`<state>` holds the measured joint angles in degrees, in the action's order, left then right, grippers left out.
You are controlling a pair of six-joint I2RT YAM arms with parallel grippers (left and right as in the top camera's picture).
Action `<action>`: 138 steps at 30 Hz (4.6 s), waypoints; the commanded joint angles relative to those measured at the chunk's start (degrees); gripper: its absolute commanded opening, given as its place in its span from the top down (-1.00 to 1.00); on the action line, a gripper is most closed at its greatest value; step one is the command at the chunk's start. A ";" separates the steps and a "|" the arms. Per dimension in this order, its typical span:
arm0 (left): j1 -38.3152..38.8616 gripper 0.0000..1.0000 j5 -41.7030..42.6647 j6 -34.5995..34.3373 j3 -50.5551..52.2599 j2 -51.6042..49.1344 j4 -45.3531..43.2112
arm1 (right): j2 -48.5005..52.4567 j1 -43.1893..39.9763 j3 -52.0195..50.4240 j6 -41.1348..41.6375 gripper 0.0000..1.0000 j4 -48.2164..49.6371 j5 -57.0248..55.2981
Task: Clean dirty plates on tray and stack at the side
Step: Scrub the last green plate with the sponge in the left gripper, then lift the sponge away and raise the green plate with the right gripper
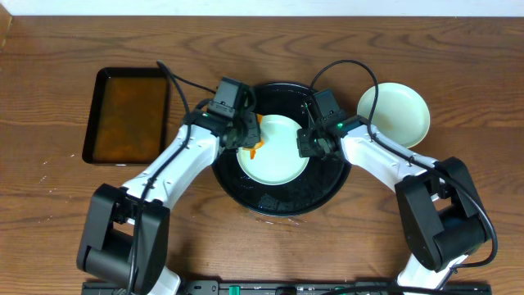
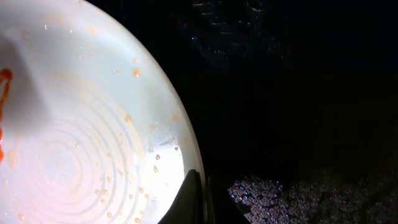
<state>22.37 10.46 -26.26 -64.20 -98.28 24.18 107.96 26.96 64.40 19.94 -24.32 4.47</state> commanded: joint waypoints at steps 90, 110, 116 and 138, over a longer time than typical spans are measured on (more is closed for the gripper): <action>9.51 0.85 -8.26 -18.03 -0.09 -4.33 4.90 | 0.70 0.46 0.52 0.79 0.97 -0.09 -1.70; 0.37 0.86 -26.36 -11.17 -1.55 -4.52 20.00 | 0.70 0.46 0.52 0.79 0.97 -0.15 -1.68; -1.49 0.85 -26.25 -10.80 -3.04 7.58 19.26 | 0.70 0.46 0.52 0.79 0.98 -0.13 -1.68; -4.63 0.85 -17.84 -7.41 -0.90 13.33 18.43 | -7.26 5.42 20.76 -5.51 0.97 -25.64 -26.69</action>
<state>17.89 -8.95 -34.44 -65.54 -84.12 43.07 101.49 30.55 82.46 15.75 -48.60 -13.37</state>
